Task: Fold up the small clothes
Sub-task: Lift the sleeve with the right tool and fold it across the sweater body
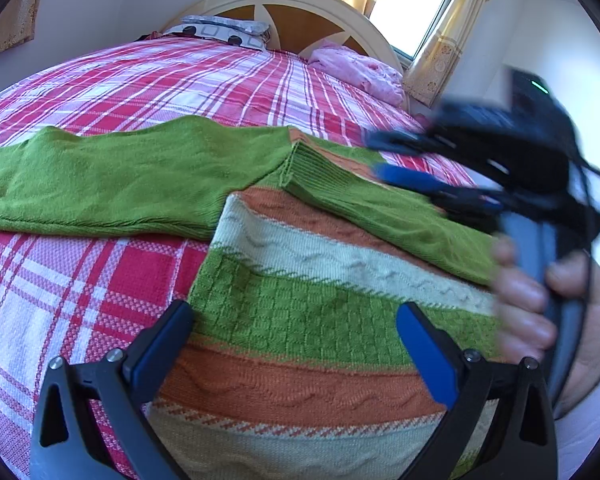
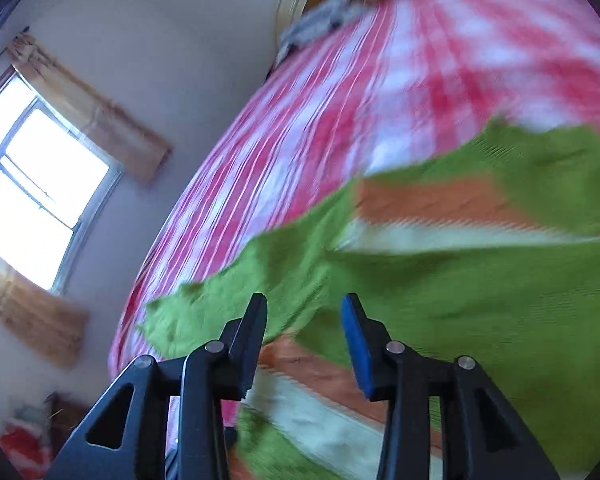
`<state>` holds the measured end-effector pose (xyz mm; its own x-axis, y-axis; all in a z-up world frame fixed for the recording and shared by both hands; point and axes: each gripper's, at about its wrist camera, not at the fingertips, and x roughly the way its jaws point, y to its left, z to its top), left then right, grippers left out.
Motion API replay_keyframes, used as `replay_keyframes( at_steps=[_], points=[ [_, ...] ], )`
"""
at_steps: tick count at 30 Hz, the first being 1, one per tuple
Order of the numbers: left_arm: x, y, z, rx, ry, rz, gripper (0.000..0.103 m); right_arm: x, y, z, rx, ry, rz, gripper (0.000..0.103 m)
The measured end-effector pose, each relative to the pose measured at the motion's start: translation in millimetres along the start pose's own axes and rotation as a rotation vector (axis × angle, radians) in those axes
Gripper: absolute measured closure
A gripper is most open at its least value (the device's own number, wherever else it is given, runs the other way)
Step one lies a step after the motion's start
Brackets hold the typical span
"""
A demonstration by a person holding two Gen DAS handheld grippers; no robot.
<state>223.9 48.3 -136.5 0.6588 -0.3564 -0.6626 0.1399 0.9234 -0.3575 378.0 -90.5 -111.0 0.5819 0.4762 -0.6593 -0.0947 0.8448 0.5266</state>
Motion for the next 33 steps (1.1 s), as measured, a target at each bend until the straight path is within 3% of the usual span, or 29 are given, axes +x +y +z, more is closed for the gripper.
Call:
replay_keyframes(
  at_steps=[3,5,8,12,16,19,22,27,31,33],
  points=[
    [1,-3,2,0.013,0.01,0.015,0.0,-55,-25,-13,-0.067,-0.082,-0.245,0.063],
    [0,-6,5,0.024,0.01,0.037,0.0,-102,-52,-26,-0.087,-0.162,-0.441,0.07],
    [-11,-15,22,0.027,-0.035,0.036,0.0,-153,-98,-34,-0.002,-0.224,-0.549,0.083],
    [4,-32,68,0.037,-0.045,0.078,0.0,-172,-137,-46,0.083,-0.178,-0.546,0.088],
    [43,-53,93,0.111,-0.057,0.194,0.0,-155,-147,-61,0.063,-0.065,-0.543,0.089],
    [80,-61,97,0.19,0.017,0.308,0.0,-156,-149,-74,0.02,-0.042,-0.553,0.092],
    [112,-52,87,0.198,0.116,0.406,0.0,-159,-152,-86,-0.005,-0.048,-0.547,0.092],
    [110,-34,86,0.108,0.122,0.338,0.0,-165,-142,-91,-0.005,-0.065,-0.59,0.092],
    [108,-34,83,0.105,0.109,0.335,0.0,-182,-114,-70,-0.053,-0.227,-0.586,0.092],
    [107,-40,80,0.111,0.106,0.343,0.0,-171,-116,-54,-0.028,-0.221,-0.619,0.091]
  ],
)
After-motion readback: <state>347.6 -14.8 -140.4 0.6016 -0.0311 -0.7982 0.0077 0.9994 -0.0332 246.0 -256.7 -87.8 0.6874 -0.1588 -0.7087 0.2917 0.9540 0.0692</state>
